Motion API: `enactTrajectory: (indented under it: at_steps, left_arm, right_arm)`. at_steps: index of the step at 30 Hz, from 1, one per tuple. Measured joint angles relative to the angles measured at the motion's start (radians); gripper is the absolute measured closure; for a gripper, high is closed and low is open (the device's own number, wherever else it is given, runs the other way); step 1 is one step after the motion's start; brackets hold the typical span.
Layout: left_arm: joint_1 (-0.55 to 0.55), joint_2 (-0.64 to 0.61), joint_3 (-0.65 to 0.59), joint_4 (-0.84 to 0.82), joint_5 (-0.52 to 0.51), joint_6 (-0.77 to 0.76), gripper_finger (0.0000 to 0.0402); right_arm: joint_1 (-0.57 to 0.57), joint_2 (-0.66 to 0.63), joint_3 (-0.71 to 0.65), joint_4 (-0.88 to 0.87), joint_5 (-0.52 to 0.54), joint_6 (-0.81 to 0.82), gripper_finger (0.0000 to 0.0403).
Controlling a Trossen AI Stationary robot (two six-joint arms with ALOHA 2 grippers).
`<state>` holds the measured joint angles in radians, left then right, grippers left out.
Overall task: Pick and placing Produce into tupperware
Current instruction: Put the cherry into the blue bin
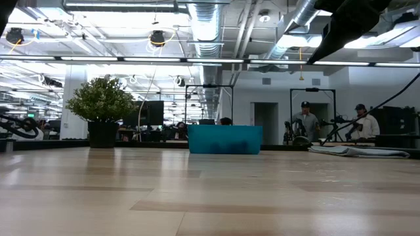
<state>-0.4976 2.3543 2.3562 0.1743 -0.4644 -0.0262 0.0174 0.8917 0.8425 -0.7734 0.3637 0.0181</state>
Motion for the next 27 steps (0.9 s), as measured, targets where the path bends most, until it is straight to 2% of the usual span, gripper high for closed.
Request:
enactTrajectory:
  at_steps: [7, 15, 18, 22, 24, 27]
  left_arm:
    - [-0.026, -0.003, 0.000, 0.515, 0.227, -0.013, 0.0310]
    - [-0.050, -0.003, 0.000, 0.809, 0.513, -0.011, 0.0310]
    - [-0.060, -0.003, 0.000, 0.840, 0.611, 0.028, 0.0310]
    - [-0.072, -0.003, 0.000, 0.833, 0.658, 0.090, 0.0310]
    - [-0.075, -0.003, 0.000, 0.768, 0.680, 0.134, 0.0310]
    - [-0.076, -0.003, -0.001, 0.578, 0.671, 0.180, 0.0310]
  right_arm:
    - [0.000, 0.000, 0.000, 0.006, 0.000, 0.000, 0.0178]
    - [0.000, 0.000, 0.000, 0.022, 0.000, 0.000, 0.0178]
    - [0.000, 0.000, 0.000, 0.022, 0.000, 0.000, 0.0178]
    - [0.000, 0.000, 0.000, 0.023, 0.000, -0.001, 0.0178]
    - [0.000, 0.000, 0.000, 0.023, 0.000, -0.002, 0.0178]
    - [0.000, 0.000, 0.000, 0.024, 0.000, -0.002, 0.0178]
